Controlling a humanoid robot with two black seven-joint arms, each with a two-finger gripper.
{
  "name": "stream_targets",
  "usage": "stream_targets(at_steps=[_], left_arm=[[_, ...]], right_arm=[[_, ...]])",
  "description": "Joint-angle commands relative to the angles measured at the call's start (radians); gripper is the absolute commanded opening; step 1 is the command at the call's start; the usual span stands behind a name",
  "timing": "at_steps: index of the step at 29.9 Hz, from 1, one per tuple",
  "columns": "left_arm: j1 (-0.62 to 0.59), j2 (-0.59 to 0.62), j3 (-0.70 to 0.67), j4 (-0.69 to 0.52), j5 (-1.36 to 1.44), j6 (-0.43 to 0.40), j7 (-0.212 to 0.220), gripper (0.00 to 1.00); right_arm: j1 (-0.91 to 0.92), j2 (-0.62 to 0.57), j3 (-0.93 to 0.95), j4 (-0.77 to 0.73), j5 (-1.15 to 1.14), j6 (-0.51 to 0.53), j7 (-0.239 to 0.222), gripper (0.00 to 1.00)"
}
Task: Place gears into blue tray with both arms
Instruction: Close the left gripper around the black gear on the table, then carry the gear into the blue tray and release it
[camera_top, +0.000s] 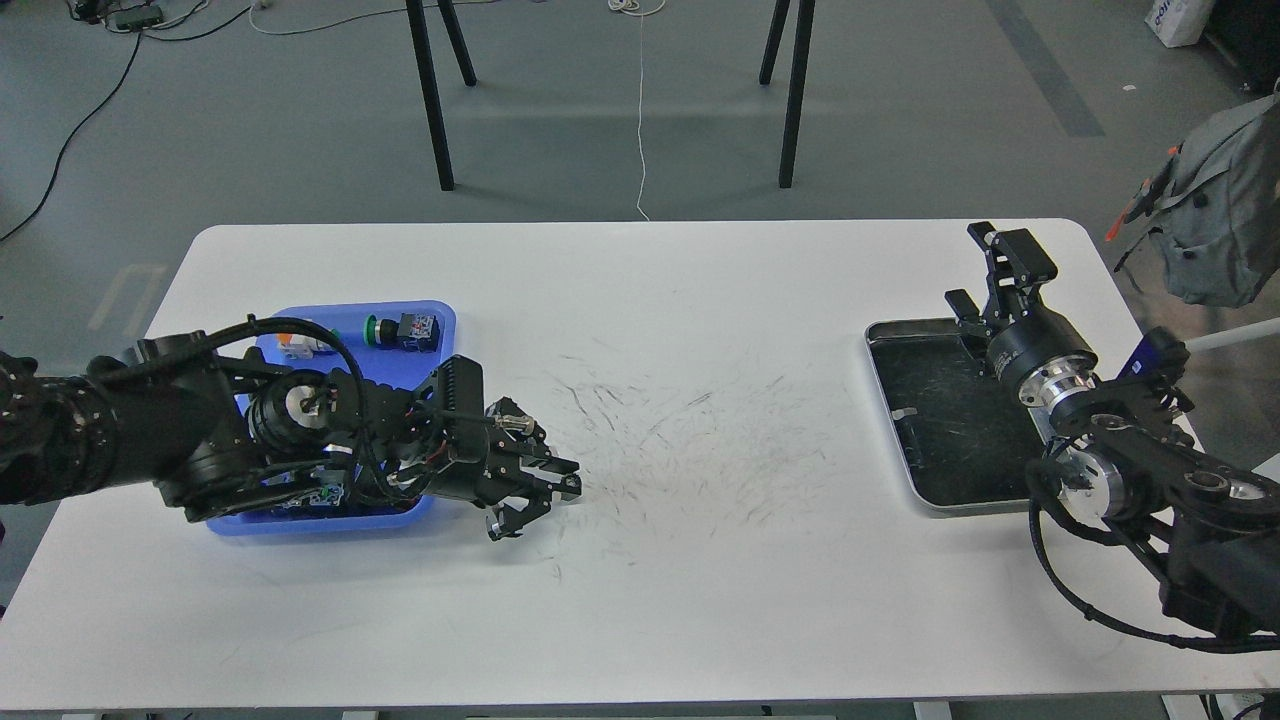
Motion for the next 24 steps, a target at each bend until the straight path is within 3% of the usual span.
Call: stream_targets(at_steps=[1, 14, 24], left_arm=[[-0.011, 0.017, -0.002, 0.015, -0.003, -0.001, 0.000, 0.17], [-0.049, 0.210, -0.107, 0.007, -0.033, -0.015, 0.000, 0.18], [0.015, 0.335, -0.114, 0.016, -0.121, -0.006, 0.000, 0.18]], right_arm=[[0.000, -0.001, 0.000, 0.000, 0.000, 0.000, 0.000, 0.93], [0.003, 0.000, 0.000, 0.003, 0.000, -0.005, 0.000, 0.93], [0.005, 0.000, 0.000, 0.006, 0.000, -0.006, 0.000, 0.93]])
